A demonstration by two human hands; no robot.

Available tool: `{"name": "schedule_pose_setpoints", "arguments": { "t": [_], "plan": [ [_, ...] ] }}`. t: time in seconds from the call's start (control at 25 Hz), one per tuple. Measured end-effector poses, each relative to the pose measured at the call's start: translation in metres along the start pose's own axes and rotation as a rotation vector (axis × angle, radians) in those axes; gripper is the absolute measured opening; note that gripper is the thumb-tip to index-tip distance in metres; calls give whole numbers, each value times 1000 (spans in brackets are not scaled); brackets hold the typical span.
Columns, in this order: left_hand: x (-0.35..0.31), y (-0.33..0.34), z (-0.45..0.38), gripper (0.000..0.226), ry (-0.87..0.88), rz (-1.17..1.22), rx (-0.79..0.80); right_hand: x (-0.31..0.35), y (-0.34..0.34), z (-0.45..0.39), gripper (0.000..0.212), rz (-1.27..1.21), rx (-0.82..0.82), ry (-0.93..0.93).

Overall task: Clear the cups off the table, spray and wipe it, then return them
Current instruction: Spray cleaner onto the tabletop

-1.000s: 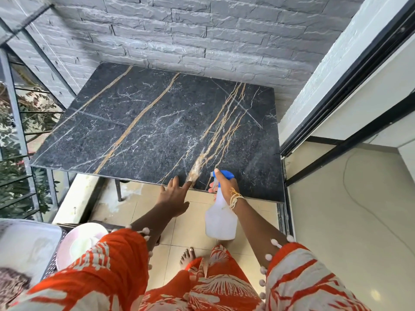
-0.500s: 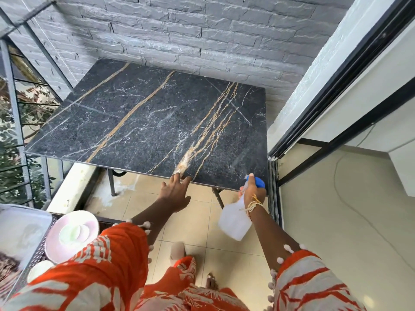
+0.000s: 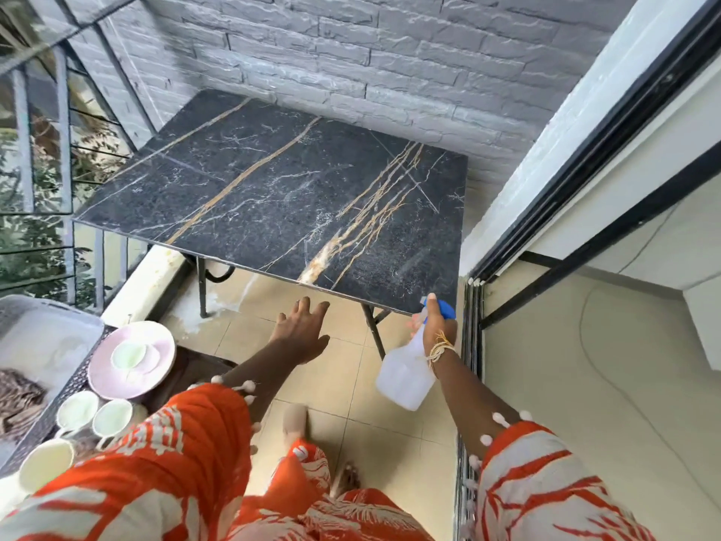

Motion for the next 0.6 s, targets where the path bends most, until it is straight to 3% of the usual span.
{"name": "schedule_pose_setpoints", "arguments": {
  "t": [0.24, 0.44, 0.6],
  "plan": [
    [57, 0, 54, 64, -159, 85, -18, 7, 95, 61, 17, 145, 365, -108],
    [146, -10, 98, 60, -321, 183, -13, -1, 195, 133, 34, 187, 555, -164],
    [220, -21, 138, 50, -434, 267, -38, -2, 272, 199, 23, 261, 695, -232]
  ]
}}
Point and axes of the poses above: each hand's wrist, its own z-axis away from the middle knuckle, its own y-axis out of the palm, x = y × z, the point moved 6 cm from there along -z, towards the middle knuckle, and after that the axes turned 13 degrees about z, right-handed, at the moved point
